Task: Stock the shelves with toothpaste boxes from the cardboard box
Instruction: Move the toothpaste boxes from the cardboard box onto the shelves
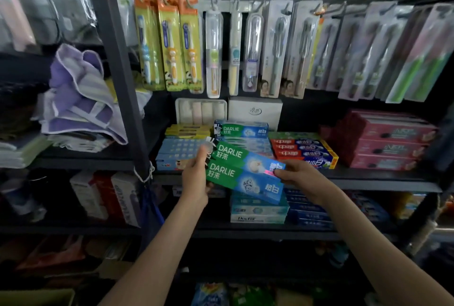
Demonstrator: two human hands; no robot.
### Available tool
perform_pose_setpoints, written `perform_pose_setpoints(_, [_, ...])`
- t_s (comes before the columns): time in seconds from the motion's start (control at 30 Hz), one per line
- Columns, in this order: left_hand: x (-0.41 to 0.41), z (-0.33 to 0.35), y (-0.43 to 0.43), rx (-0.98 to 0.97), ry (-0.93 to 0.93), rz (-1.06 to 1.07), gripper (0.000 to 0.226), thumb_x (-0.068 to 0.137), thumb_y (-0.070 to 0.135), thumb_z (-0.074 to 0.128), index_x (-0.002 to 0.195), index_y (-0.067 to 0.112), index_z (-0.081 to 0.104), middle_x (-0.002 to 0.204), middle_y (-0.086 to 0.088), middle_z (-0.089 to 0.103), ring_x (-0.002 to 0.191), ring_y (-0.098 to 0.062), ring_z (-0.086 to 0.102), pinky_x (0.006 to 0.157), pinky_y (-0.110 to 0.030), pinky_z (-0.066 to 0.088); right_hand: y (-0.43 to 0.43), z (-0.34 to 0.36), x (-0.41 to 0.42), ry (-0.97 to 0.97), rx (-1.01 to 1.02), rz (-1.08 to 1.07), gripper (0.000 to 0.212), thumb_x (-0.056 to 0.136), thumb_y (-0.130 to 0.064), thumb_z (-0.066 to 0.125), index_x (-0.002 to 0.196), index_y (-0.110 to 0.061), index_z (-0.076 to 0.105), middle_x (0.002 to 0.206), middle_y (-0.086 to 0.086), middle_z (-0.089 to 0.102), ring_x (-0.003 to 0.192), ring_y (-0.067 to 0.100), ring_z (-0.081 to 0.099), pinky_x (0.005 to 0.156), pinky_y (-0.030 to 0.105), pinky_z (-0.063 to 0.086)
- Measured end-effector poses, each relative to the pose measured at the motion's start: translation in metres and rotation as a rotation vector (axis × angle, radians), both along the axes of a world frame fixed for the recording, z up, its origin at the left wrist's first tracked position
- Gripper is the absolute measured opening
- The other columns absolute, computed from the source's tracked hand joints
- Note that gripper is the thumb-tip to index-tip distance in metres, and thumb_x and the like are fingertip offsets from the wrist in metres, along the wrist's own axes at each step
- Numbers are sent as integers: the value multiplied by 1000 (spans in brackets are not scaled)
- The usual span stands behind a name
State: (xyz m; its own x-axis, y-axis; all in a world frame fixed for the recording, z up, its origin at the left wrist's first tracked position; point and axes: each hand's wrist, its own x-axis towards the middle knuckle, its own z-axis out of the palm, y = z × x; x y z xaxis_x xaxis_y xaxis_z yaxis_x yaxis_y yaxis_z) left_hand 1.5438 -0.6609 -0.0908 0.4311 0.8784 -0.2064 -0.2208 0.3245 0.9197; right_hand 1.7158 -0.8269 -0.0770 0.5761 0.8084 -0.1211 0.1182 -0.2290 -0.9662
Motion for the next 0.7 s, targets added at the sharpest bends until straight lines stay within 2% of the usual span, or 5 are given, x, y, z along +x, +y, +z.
perform_pose_setpoints(0.1, [13,10,13,-82,42,103,49,86,61,54,84,12,56,85,-4,60,70,-18,60,59,-33,47,16,9,32,-269,-60,-135,35,89,-12,65,122,-3,57,113,14,63,100,26,61,87,39,50])
perform_pose_setpoints(0.2, [17,13,28,-136,59,214,58,85,65,53,103,11,56,93,-5,55,68,-17,56,51,-29,46,36,9,66,-501,-135,-227,39,85,-20,70,119,-4,60,112,13,64,101,29,58,86,43,45])
perform_pose_setpoints(0.37, [21,7,48,-177,24,371,46,89,58,54,94,13,58,87,-5,61,71,-18,62,52,-30,45,77,8,96,-538,-87,-281,33,82,-20,72,111,-6,65,99,9,67,91,24,61,75,33,47])
perform_pose_setpoints(0.53, [19,-3,51,-161,-83,456,35,93,48,54,97,13,57,92,-4,62,76,-18,63,59,-30,49,114,-3,110,-552,-142,-236,38,77,-19,77,110,-2,65,107,13,67,100,29,60,79,33,47])
perform_pose_setpoints(0.7, [13,-10,59,-115,-102,484,35,94,47,54,100,13,58,99,-7,63,81,-19,64,62,-31,50,134,-11,119,-492,-159,-257,37,81,-12,73,115,-2,61,113,15,65,101,28,60,72,26,40])
